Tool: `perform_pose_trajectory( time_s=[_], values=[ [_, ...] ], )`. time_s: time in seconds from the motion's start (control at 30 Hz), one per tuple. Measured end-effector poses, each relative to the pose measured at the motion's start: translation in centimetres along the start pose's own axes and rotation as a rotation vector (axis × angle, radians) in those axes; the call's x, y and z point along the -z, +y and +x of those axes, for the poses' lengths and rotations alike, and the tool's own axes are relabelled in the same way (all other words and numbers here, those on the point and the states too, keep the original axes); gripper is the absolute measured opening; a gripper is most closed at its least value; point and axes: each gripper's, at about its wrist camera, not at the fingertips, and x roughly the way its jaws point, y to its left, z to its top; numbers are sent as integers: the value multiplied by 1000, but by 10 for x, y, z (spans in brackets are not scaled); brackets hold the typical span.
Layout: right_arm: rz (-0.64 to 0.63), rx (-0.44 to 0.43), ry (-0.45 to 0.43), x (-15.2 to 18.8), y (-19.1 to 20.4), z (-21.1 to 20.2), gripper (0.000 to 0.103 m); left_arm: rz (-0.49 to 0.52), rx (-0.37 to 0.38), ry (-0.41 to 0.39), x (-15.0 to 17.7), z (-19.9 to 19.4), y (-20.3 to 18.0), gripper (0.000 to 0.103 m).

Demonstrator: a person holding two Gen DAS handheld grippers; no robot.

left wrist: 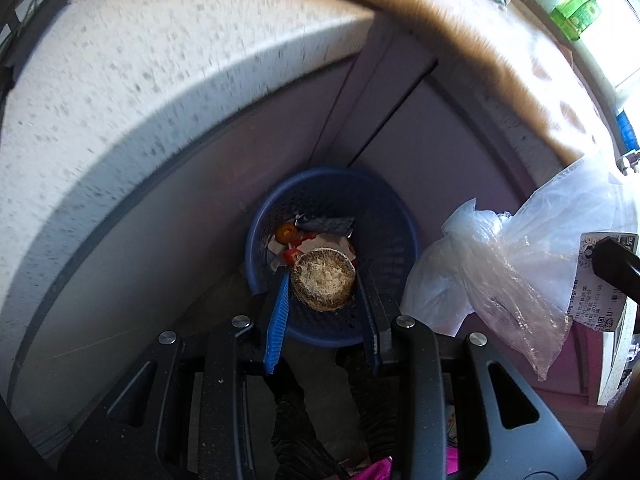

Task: Collect trash
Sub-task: 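Lower both tools over the blue basket, then open both tools to drop the biscuit and plastic bag into the basket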

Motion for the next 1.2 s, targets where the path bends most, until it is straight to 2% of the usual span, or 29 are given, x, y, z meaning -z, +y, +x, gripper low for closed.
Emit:
perform_pose_trajectory(
  time_s=[0.3, 0.63, 0.93, 1.2],
  values=[
    [-7, 62, 39, 12, -8, 35, 4, 23, -23, 57, -3, 39, -1, 32],
    [-23, 129, 72, 21, -14, 67, 4, 35, -41, 86, -1, 66, -2, 32],
    [-23, 159, 87, 16, -16, 88, 4, 46, -64, 98, -2, 76, -4, 32],
    [-14, 160, 90, 17, -22, 90, 5, 69, -84, 95, -3, 72, -9, 32]
  ],
)
